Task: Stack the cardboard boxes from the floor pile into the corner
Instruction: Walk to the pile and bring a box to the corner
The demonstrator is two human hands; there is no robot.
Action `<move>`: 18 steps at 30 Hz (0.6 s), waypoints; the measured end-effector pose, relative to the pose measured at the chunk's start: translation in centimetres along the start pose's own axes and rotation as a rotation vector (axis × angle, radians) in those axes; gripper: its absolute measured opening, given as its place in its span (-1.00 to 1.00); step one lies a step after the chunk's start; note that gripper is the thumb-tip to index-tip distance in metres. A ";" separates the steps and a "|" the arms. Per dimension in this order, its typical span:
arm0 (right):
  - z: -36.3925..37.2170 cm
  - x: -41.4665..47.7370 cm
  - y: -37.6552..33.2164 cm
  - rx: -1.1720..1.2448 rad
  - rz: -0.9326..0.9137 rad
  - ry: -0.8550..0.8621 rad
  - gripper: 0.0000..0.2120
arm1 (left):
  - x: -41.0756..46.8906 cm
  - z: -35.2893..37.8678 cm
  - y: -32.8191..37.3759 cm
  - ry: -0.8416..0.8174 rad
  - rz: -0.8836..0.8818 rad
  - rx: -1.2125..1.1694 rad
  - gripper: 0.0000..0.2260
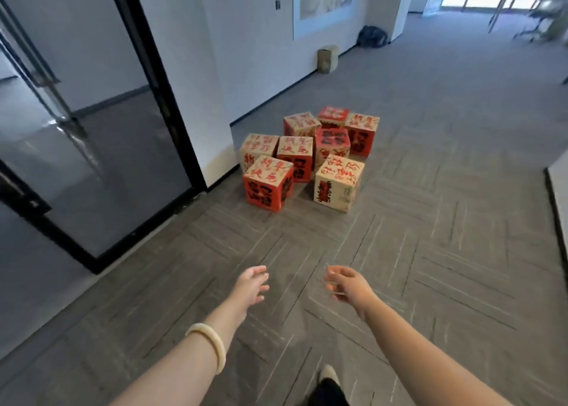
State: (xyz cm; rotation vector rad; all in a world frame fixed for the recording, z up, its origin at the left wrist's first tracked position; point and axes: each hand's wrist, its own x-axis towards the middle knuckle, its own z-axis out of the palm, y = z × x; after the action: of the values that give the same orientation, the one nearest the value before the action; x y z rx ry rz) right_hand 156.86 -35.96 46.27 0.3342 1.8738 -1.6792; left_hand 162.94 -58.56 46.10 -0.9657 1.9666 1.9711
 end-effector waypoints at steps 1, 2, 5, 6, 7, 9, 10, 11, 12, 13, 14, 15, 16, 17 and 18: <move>-1.3 2.1 -0.8 0.013 0.000 0.016 -0.90 | 1.9 1.1 1.2 0.003 -0.001 -0.001 -0.77; -2.7 4.2 -1.9 0.016 -0.007 0.027 -0.89 | 3.8 2.1 2.5 0.013 -0.009 -0.001 -0.76; -6.6 9.6 -5.5 0.028 -0.007 0.057 -0.87 | 8.6 5.4 6.3 0.025 -0.039 -0.003 -0.77; -7.8 11.2 -6.9 0.033 -0.006 0.070 -0.88 | 10.1 6.4 7.6 0.020 -0.034 -0.001 -0.77; -8.8 12.7 -8.2 0.042 -0.006 0.083 -0.89 | 11.6 7.4 8.9 0.015 -0.033 0.004 -0.77; -10.8 15.6 -10.6 0.064 -0.003 0.108 -0.89 | 14.7 9.0 11.3 0.001 -0.042 0.020 -0.76; -11.6 17.1 -11.6 0.064 0.003 0.113 -0.90 | 16.2 9.8 12.4 -0.007 -0.049 0.026 -0.75; -12.4 18.6 -12.5 0.059 0.011 0.115 -0.90 | 18.0 10.6 13.4 -0.012 -0.058 0.028 -0.73; -13.2 20.3 -13.2 0.054 0.025 0.126 -0.90 | 19.7 11.3 14.4 -0.012 -0.074 0.026 -0.72; -13.9 22.0 -13.9 0.053 0.038 0.142 -0.90 | 21.6 12.1 15.4 -0.012 -0.089 0.022 -0.71; -14.6 23.7 -14.6 0.060 0.047 0.153 -0.90 | 23.6 12.8 16.5 -0.016 -0.099 0.020 -0.70; -15.2 25.5 -15.2 0.072 0.055 0.165 -0.91 | 25.6 13.5 17.4 -0.025 -0.106 0.019 -0.69; -15.8 27.6 -16.0 0.085 0.065 0.183 -0.92 | 28.1 14.4 18.6 -0.043 -0.113 0.024 -0.69; -16.4 29.3 -16.7 0.094 0.076 0.199 -0.92 | 30.2 15.1 19.8 -0.053 -0.117 0.025 -0.68; -16.9 30.8 -17.5 0.100 0.088 0.211 -0.92 | 32.2 15.6 20.8 -0.061 -0.122 0.029 -0.68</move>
State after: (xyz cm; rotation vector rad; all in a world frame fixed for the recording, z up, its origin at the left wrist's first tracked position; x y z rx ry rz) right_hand 118.38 -28.76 43.14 0.6483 1.8961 -1.7381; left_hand 121.71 -55.58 43.57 -0.9818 1.8526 1.8794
